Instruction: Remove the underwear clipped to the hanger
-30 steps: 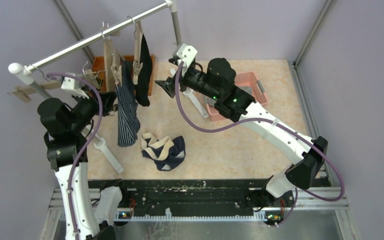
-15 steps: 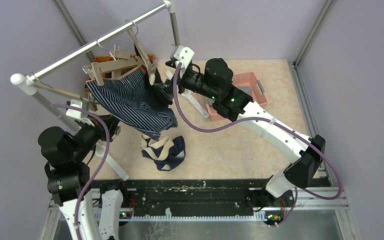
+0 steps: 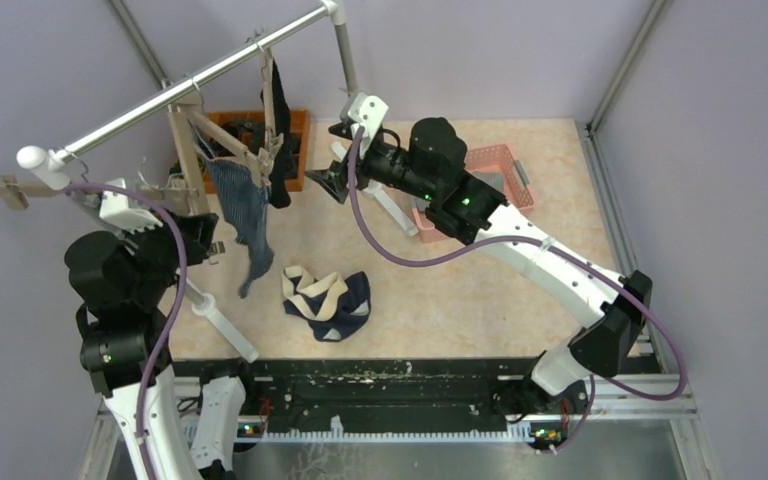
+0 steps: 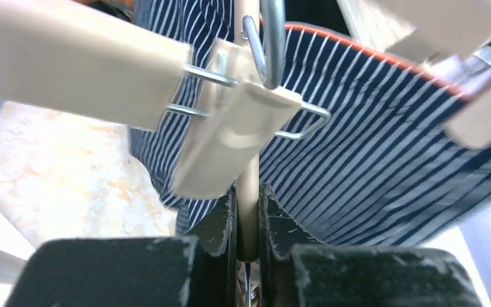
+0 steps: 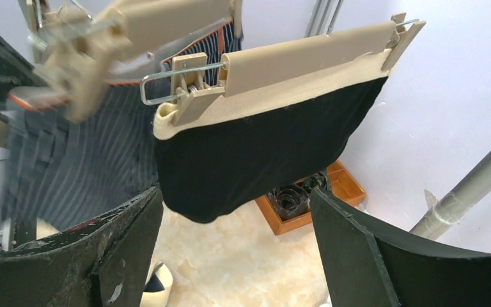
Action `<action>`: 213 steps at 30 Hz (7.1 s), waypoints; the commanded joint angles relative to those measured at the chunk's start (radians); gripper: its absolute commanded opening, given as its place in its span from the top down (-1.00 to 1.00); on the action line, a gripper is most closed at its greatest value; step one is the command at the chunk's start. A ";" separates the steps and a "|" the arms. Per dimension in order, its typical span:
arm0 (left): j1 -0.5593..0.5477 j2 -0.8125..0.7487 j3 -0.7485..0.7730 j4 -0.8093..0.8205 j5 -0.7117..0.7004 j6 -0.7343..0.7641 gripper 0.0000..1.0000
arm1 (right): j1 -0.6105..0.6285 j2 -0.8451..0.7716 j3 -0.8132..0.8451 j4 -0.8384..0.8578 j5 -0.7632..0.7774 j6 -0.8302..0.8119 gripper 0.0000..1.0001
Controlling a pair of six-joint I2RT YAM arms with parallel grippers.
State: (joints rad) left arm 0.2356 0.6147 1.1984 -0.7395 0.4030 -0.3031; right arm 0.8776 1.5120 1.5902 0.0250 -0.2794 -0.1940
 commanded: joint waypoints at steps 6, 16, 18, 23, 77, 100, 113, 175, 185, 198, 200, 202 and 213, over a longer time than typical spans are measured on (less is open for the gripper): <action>-0.003 0.059 0.245 -0.162 -0.251 -0.119 1.00 | 0.017 -0.022 0.013 0.042 -0.016 0.005 -0.68; -0.002 0.063 0.173 -0.229 -0.288 -0.270 1.00 | 0.018 -0.018 0.005 0.051 -0.018 -0.008 -0.68; -0.002 0.055 0.150 -0.234 -0.303 -0.299 1.00 | 0.018 -0.017 0.007 0.053 -0.015 -0.014 -0.69; -0.002 0.028 0.164 -0.263 -0.423 -0.369 1.00 | 0.018 -0.004 0.022 0.058 -0.003 -0.026 -0.69; 0.022 0.108 0.086 0.471 -0.112 -0.015 1.00 | 0.018 0.054 0.041 0.071 0.025 -0.059 -0.70; 0.022 0.094 0.029 0.489 -0.182 -0.054 1.00 | 0.019 0.024 0.005 0.066 0.050 -0.099 -0.71; 0.022 0.056 -0.082 0.408 -0.321 -0.177 1.00 | 0.018 0.028 -0.002 0.053 0.048 -0.092 -0.71; 0.022 -0.391 -0.084 -0.013 -0.158 0.076 0.73 | 0.018 -0.003 0.118 -0.006 0.149 -0.214 -0.75; 0.043 -0.423 0.115 -0.383 -0.628 -0.134 0.37 | 0.018 -0.007 0.140 0.019 0.256 -0.288 -0.77; 0.053 -0.393 -0.139 -0.283 -0.753 -0.209 0.12 | 0.018 -0.067 0.089 0.000 0.230 -0.299 -0.79; 0.053 -0.383 -0.160 -0.258 -0.770 -0.203 0.11 | 0.017 -0.062 0.101 -0.009 0.231 -0.311 -0.79; 0.054 -0.370 -0.168 -0.251 -0.793 -0.192 0.12 | 0.017 -0.050 0.121 -0.021 0.233 -0.324 -0.80; 0.070 -0.308 -0.063 -0.365 -0.875 -0.229 0.11 | 0.002 0.045 0.266 -0.106 0.206 -0.348 -0.80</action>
State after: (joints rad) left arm 0.2878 0.2680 1.0672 -1.0622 -0.4122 -0.5262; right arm 0.8871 1.5360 1.7760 -0.0765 -0.0540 -0.5323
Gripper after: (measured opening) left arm 0.442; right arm 0.898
